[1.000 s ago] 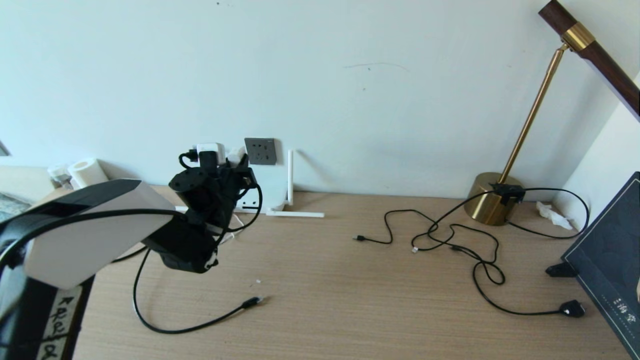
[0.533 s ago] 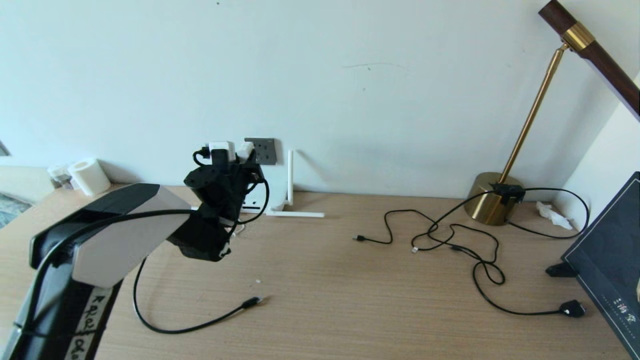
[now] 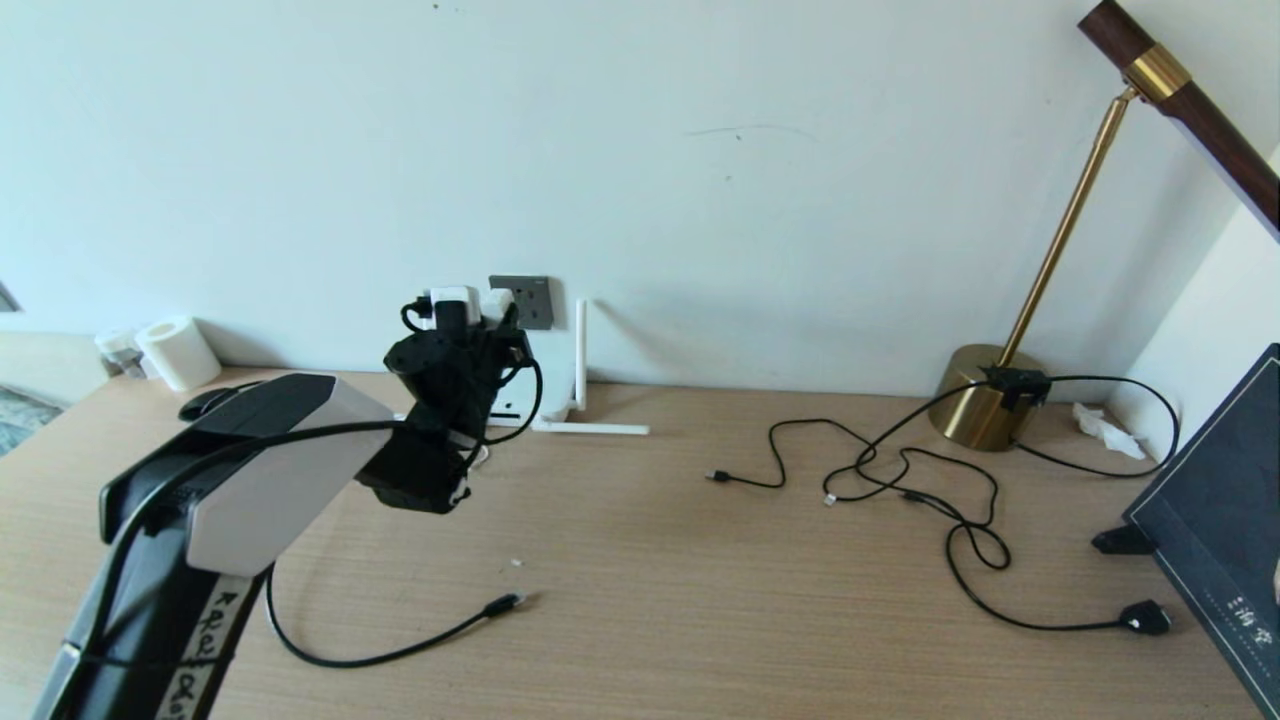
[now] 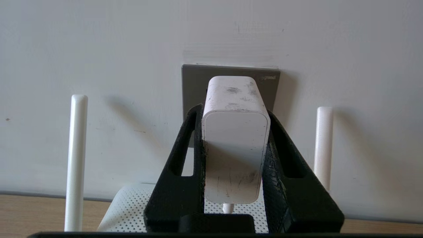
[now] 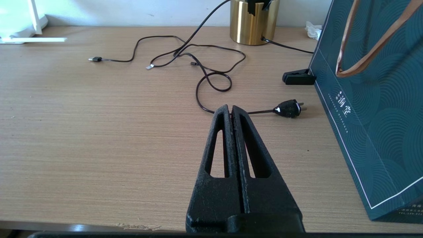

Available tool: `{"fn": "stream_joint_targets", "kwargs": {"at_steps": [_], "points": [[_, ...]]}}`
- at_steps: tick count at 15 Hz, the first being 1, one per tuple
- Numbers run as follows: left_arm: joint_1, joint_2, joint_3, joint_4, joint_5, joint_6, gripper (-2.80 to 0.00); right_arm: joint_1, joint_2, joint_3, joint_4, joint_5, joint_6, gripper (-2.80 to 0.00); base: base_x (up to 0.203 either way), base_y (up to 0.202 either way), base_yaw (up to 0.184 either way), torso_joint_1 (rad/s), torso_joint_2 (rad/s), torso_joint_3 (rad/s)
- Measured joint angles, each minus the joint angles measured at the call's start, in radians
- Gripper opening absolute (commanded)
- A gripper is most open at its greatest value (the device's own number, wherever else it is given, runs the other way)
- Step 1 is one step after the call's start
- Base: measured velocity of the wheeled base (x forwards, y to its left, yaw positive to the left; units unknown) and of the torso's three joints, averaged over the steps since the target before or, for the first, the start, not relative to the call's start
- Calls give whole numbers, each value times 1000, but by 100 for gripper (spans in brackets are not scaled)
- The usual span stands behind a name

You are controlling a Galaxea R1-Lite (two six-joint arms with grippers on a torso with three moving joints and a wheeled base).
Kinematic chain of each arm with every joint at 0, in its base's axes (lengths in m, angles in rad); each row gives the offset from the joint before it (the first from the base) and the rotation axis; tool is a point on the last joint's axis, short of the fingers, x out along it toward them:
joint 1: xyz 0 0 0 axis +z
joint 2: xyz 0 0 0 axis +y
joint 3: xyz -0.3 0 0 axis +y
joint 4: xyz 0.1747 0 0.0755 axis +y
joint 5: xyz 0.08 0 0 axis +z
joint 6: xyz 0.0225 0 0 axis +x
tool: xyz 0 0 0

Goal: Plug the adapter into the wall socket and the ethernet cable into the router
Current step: Align plug and socket

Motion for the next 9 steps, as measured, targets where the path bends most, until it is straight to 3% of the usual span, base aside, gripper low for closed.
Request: {"fn": "stream_joint_targets", "kwargs": {"at_steps": [9], "points": [[17, 25, 5, -13, -14, 3, -280, 0, 0, 0, 0, 0, 0, -280, 0, 0, 0, 0, 0, 0]]}}
